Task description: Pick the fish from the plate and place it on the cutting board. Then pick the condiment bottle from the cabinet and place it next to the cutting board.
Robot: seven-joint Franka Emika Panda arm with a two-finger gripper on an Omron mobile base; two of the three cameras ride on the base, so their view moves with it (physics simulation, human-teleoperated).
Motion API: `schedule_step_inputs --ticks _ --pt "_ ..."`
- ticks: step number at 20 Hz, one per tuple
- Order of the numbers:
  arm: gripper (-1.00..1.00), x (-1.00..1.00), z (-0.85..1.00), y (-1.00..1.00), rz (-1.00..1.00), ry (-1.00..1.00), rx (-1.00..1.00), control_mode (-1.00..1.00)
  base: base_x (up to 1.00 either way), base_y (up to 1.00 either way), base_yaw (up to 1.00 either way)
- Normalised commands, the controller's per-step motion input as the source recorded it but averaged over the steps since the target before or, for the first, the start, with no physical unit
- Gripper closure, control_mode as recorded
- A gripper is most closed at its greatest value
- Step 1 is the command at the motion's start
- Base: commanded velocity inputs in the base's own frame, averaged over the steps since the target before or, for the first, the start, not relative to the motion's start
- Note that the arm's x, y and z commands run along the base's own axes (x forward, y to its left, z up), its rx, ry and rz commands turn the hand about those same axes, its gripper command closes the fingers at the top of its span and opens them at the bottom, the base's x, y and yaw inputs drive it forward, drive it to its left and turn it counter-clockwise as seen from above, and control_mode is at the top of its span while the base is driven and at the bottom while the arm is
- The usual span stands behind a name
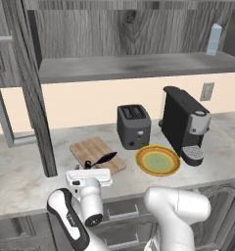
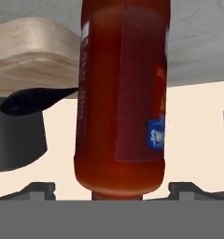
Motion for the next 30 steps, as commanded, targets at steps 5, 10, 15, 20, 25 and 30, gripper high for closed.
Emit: schedule_step_inputs --ticks 5,10,15,20,25,30 --pt "-1.00 0.00 -0.06 -0.01 0.00 0.00 0.08 -1.00 0.00 0.00 0.00" --pt "-1.00 -0.13 -0.01 0.00 0.00 -0.01 0.05 -1.00 0.00 0.00 0.00" --pt "-1.00 -0.35 0.00 0.00 0.00 -0.08 0.02 -1.00 0.00 0.00 0.00" --pt "-1.00 -0.51 0.00 -0.04 0.00 -0.13 0.02 -1.00 0.00 0.00 0.00" --pt "-1.00 -0.70 0.02 -0.08 0.00 -0.18 0.02 -1.00 0.00 0.00 0.00" --pt "-1.00 -0.84 0.21 -0.01 0.00 -0.24 0.00 -1.00 0.00 0.00 0.00"
